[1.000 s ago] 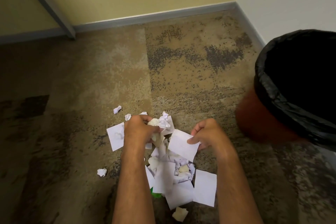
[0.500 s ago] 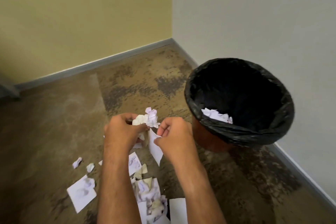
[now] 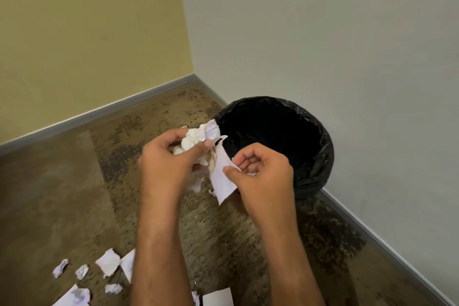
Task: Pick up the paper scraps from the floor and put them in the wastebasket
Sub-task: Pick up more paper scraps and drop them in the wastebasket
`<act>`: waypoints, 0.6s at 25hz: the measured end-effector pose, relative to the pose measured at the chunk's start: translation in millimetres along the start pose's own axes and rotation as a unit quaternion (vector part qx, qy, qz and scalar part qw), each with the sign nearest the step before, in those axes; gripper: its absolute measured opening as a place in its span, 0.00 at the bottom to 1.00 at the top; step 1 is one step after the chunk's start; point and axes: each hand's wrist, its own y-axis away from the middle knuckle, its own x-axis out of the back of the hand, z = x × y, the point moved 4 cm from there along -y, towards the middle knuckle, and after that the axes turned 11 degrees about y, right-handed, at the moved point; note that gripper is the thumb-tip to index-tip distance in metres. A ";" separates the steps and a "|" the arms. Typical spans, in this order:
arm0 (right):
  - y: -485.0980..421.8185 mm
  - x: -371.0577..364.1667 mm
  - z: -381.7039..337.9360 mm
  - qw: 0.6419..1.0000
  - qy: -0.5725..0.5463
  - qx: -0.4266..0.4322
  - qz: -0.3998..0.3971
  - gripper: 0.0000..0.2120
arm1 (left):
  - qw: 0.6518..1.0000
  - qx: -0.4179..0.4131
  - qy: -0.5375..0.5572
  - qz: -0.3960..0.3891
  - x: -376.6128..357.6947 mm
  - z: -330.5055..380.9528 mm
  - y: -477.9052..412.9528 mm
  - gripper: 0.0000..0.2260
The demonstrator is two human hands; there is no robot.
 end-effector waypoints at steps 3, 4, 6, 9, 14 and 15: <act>-9.4 22.5 10.5 0.994 -0.005 0.011 0.113 0.10 | 0.998 -0.024 0.040 -0.030 -41.9 -6.1 5.4 0.10; -13.7 29.9 14.3 0.989 -0.007 0.015 0.146 0.10 | 0.998 -0.029 0.041 -0.041 -54.0 -9.4 5.4 0.10; -22.9 42.4 22.3 0.982 -0.003 0.019 0.185 0.09 | 0.996 -0.049 0.027 -0.065 -73.8 -15.3 4.1 0.11; -34.0 54.6 33.7 0.980 0.004 0.026 0.195 0.07 | 0.987 -0.106 -0.048 -0.115 -92.5 -23.5 -0.8 0.13; -45.8 55.8 47.1 0.992 -0.007 0.019 0.121 0.07 | 0.954 -0.146 -0.132 -0.224 -108.4 -23.8 5.6 0.19; -47.0 55.8 48.0 0.994 -0.002 0.017 0.107 0.07 | 0.951 -0.138 -0.134 -0.243 -109.1 -23.8 7.0 0.20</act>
